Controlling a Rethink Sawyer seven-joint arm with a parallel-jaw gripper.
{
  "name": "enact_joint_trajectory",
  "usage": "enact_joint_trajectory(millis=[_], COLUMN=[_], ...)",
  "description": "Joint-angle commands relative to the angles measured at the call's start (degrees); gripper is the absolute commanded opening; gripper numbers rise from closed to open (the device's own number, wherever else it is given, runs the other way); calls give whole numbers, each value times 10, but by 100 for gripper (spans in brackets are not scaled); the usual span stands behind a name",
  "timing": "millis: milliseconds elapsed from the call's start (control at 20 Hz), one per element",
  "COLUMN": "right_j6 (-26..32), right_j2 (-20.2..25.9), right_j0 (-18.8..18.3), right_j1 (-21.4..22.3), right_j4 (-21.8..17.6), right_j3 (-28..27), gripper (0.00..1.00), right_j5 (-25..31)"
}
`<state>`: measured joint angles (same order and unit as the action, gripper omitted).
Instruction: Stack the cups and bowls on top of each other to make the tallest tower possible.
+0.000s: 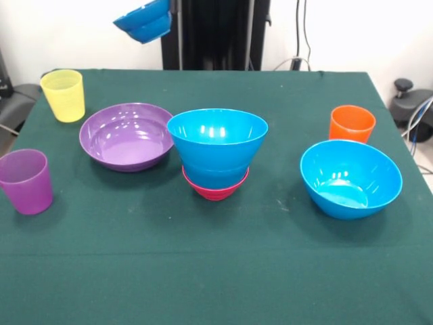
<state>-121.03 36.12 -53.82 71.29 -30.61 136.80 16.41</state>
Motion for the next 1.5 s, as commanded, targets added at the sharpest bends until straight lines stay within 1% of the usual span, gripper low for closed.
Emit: enact_joint_trajectory(millis=[50, 250, 500, 650, 750, 900, 1150, 1350, 1500], right_j6=[57, 24, 1, -6, -11, -12, 15, 26, 34], right_j2=[49, 28, -14, -29, -37, -50, -31, -20, -11], right_j0=[30, 54, 88, 104, 111, 123, 109, 108, 103], right_j1=[-7, -23, -73, -88, -110, -128, -107, -105, -94], right_j4=[18, -1, -48, -56, -54, -65, -34, -17, -4], right_j3=[22, 5, -37, -54, -67, -88, -85, -103, -101], gripper=[0, 0, 0, 0, 0, 0, 0, 0, 0], right_j5=[67, 55, 49, 41, 41, 37, 59, 83, 94])
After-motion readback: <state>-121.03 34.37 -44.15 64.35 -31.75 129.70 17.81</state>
